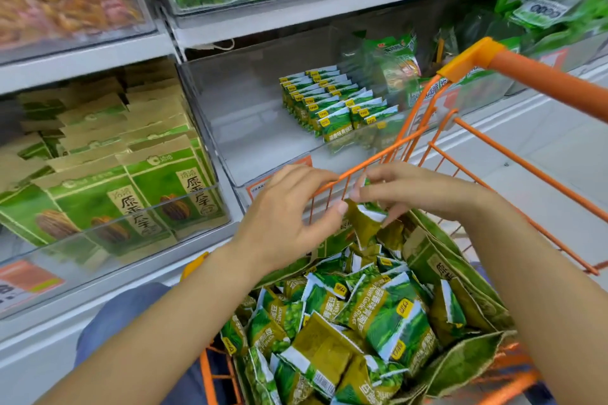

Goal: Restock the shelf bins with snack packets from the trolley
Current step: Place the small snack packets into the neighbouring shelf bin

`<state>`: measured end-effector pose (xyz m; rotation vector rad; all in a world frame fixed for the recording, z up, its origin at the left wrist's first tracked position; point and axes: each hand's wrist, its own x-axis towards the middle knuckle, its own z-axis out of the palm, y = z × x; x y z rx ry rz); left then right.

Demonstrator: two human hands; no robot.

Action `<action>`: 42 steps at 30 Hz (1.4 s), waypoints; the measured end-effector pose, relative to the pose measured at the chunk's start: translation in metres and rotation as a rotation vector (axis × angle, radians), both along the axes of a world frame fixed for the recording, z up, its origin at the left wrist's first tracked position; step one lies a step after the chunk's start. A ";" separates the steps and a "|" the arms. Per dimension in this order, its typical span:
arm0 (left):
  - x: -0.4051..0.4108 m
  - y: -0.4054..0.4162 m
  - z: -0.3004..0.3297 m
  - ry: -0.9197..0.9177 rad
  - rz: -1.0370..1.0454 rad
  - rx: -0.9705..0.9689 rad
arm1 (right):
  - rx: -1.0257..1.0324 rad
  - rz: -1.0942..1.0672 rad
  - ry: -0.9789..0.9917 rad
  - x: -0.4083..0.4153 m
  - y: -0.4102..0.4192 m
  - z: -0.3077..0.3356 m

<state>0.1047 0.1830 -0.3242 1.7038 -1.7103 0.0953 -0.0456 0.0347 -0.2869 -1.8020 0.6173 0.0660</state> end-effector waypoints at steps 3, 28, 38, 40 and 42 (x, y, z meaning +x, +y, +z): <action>-0.014 0.003 0.005 -0.095 0.084 -0.017 | -0.007 -0.134 -0.208 0.010 0.012 0.001; 0.006 0.000 0.008 0.417 0.248 -0.115 | -0.092 -0.375 -0.471 0.015 0.021 0.003; 0.011 -0.018 0.044 0.739 0.131 -0.113 | -0.309 -0.462 -0.446 0.012 0.009 -0.008; 0.028 -0.039 0.050 0.625 0.203 -0.116 | -0.749 -0.435 -0.281 0.007 0.002 -0.012; 0.039 -0.065 0.051 0.469 0.265 -0.087 | -0.903 -0.411 -0.227 0.004 -0.002 -0.013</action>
